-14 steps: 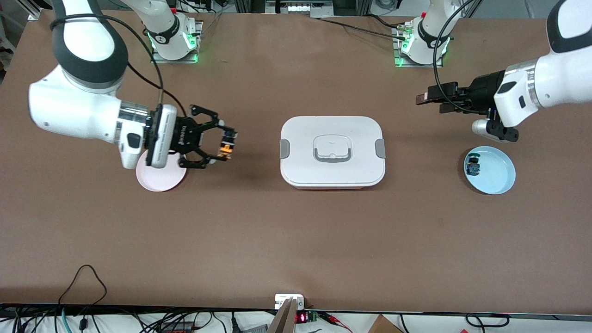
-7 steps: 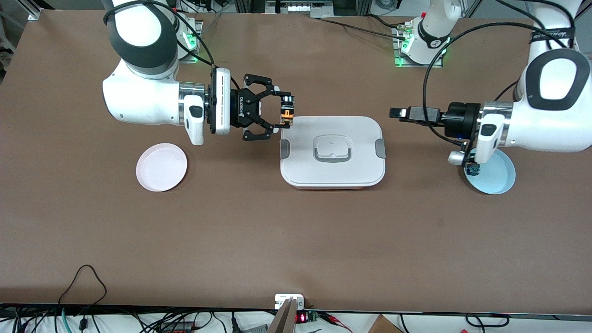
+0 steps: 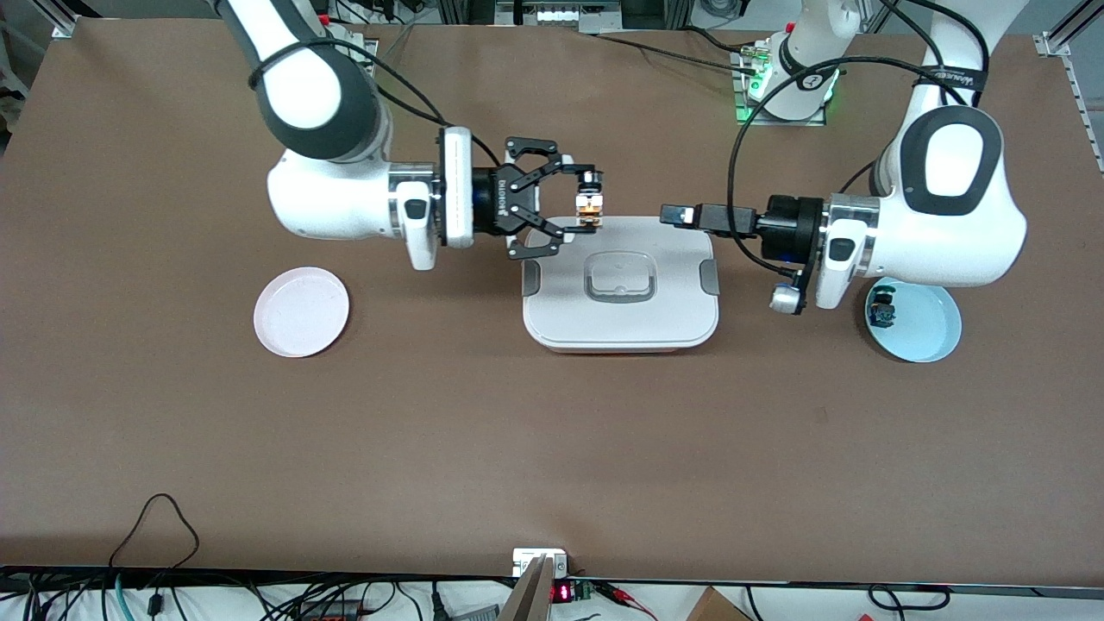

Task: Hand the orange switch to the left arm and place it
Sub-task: 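Close the left gripper on the switch held by the right gripper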

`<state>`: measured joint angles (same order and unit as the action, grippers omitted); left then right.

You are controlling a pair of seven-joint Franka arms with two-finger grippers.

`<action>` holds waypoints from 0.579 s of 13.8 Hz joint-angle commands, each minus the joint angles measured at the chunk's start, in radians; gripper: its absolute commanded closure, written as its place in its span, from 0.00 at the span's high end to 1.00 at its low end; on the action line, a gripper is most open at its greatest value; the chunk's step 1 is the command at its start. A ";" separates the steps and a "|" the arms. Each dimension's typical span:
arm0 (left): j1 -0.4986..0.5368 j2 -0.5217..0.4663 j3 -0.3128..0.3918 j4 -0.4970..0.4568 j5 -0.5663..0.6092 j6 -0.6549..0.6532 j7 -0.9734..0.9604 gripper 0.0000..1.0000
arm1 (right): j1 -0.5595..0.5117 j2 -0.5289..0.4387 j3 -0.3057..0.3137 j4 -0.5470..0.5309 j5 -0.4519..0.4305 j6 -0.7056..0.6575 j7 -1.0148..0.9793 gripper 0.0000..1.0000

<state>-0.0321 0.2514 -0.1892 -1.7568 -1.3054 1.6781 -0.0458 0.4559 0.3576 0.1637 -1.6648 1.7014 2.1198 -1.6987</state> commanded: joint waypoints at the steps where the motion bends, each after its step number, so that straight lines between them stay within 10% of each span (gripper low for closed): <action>1: 0.004 -0.009 -0.004 -0.038 -0.096 0.035 0.017 1.00 | 0.084 0.033 -0.074 0.056 0.064 0.020 -0.021 0.00; 8: -0.022 -0.004 -0.056 -0.043 -0.155 0.104 0.040 0.98 | 0.118 0.050 -0.092 0.069 0.064 0.020 -0.022 0.00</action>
<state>-0.0429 0.2535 -0.2438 -1.7827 -1.4246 1.7706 -0.0341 0.5455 0.3905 0.0859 -1.6229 1.7415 2.1348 -1.7043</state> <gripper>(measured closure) 0.004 0.282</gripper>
